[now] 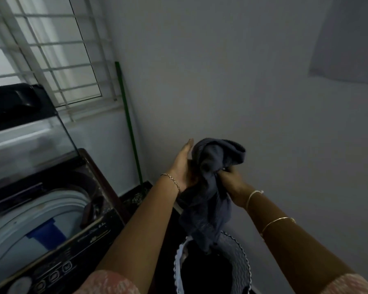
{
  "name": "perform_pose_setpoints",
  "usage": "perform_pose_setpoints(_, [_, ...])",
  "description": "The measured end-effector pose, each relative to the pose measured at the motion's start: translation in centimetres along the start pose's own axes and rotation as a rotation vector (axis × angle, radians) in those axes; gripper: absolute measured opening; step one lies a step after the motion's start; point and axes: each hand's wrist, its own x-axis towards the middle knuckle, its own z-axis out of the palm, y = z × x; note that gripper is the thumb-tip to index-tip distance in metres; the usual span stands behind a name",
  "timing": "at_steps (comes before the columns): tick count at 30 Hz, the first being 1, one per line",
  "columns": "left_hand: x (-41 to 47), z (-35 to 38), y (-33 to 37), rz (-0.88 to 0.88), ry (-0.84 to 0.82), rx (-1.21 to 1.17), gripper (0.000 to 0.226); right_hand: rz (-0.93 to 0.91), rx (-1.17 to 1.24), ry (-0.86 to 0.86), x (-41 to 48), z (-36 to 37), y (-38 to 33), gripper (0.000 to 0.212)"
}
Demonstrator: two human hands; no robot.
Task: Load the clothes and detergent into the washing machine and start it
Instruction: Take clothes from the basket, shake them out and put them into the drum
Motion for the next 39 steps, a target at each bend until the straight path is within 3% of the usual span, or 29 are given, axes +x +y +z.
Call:
perform_pose_setpoints(3, [0.9, -2.1, -0.1, 0.185, 0.138, 0.114, 0.060, 0.019, 0.083, 0.069, 1.0, -0.1, -0.1, 0.015])
perform_pose_setpoints(5, [1.2, -4.0, -0.4, 0.235, 0.132, 0.273, 0.053, 0.030, 0.125, 0.100, 1.4, -0.2, -0.4, 0.023])
perform_pose_setpoints(8, [1.2, -6.4, -2.1, 0.207, 0.040, 0.482, 0.105, 0.072, 0.133, 0.135, 1.8, 0.0, -0.9, 0.023])
perform_pose_setpoints(11, [1.1, -6.4, -4.3, 0.211, -0.113, 0.609, 0.119, 0.140, 0.183, 0.143, 2.3, 0.7, -1.0, 0.022])
perform_pose_setpoints(14, [1.4, -5.5, -5.8, 0.218, -0.011, 0.981, 0.158, 0.229, 0.209, 0.213, 3.2, 1.2, -0.6, 0.035])
perform_pose_setpoints(17, [1.1, -5.2, -7.3, 0.310, 0.024, 1.309, 0.163, 0.311, 0.208, 0.290, 4.2, 1.0, 0.2, 0.058])
perform_pose_setpoints(19, [0.7, -5.0, -8.0, 0.420, 0.066, 1.422, 0.165, 0.321, 0.174, 0.285, 4.1, 1.0, 0.2, 0.058])
perform_pose_setpoints(22, [1.3, -5.2, -7.3, 0.526, 0.135, 1.343, 0.163, 0.308, 0.115, 0.153, 3.0, 1.3, -0.8, 0.029])
perform_pose_setpoints(26, [1.7, -5.0, -4.8, 0.636, 0.125, 1.290, 0.153, 0.269, -0.157, -0.062, 1.5, 1.0, -2.8, 0.026])
perform_pose_setpoints(29, [2.3, -5.2, -3.3, 0.666, 0.126, 1.266, 0.118, 0.202, -0.256, -0.136, 1.4, 0.6, -4.2, 0.033])
perform_pose_setpoints(32, [2.5, -4.7, -2.3, 0.702, 0.255, 1.202, 0.087, 0.123, -0.224, -0.134, 1.4, 0.7, -4.6, 0.037])
perform_pose_setpoints(35, [2.3, -3.8, -1.3, 0.702, 0.500, 1.082, 0.072, -0.016, -0.012, 0.034, 1.0, 1.0, -4.0, 0.032])
perform_pose_setpoints(37, [1.9, -3.7, -0.8, 0.667, 0.618, 0.897, 0.072, -0.015, 0.124, 0.125, 0.2, 0.7, -2.6, 0.030])
perform_pose_setpoints(39, [1.6, -3.9, -0.1, 0.601, 0.658, 0.682, 0.080, 0.040, 0.176, 0.069, -0.6, 0.2, -0.9, 0.042])
